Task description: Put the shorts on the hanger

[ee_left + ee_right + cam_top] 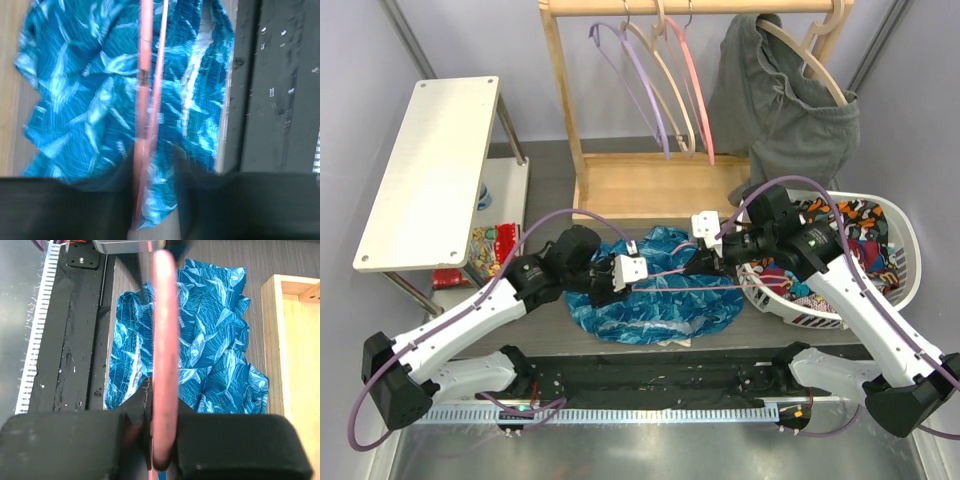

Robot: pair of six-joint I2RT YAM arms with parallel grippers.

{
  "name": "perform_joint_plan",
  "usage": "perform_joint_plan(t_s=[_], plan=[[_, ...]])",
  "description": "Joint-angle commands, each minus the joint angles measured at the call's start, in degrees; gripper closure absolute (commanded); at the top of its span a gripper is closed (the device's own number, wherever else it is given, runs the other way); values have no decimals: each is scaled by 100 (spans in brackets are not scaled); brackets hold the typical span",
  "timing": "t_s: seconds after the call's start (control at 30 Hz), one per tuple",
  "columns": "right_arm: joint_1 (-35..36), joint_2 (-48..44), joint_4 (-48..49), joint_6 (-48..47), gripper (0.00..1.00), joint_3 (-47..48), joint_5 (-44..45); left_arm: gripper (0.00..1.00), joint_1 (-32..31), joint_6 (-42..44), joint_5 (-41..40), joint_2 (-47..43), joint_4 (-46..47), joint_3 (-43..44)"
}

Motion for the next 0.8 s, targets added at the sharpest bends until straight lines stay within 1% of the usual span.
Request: perform_joint_plan(t_s=[0.0, 0.07, 0.1, 0.13, 0.17, 0.23, 0.27, 0.33, 0.37, 0.4, 0.5, 0.63, 0.73, 0.77], plan=[[201, -159, 220, 219, 99, 127, 512, 45, 337, -60, 230, -148, -428, 209], [219, -326, -165, 114, 99, 241, 627, 33, 618, 290, 300, -464, -622, 157], [254, -379, -333, -43, 99, 294, 706, 31, 680, 500, 336, -578, -745, 78], [263, -432, -509, -123, 99, 338, 724, 30, 698, 764, 345, -719, -1121, 16], [272, -519, -842, -211, 99, 434, 733, 29, 698, 1384, 354, -920, -1325, -45], [377, -590, -1125, -369, 99, 461, 776, 28, 707, 1836, 397, -1089, -1868, -247], [412, -608, -1344, -405, 99, 435, 786, 27, 681, 1969, 380, -1150, -1967, -309], [474, -608, -1512, -466, 99, 365, 829, 27, 576, 1953, 328, -1116, -2039, -450], [553, -599, -1582, -467, 99, 260, 830, 26, 506, 1874, 171, -1072, -1943, -476], [606, -617, -1583, -467, 99, 190, 847, 26, 322, 1630, 82, -967, -1837, -529], [939, -713, -1233, -239, 99, -170, 1180, 27, 40, 1347, -77, -678, -1617, -608], [1440, -740, -705, 112, 99, -593, 1743, 28, -189, 1495, -199, -623, -1372, -950], [1844, -739, -275, 517, 99, -830, 2138, 28, -303, 1575, -455, -685, -915, -1302], [1906, -766, 127, 770, 99, -1004, 2339, 31, -312, 1601, -490, -685, -835, -1372]])
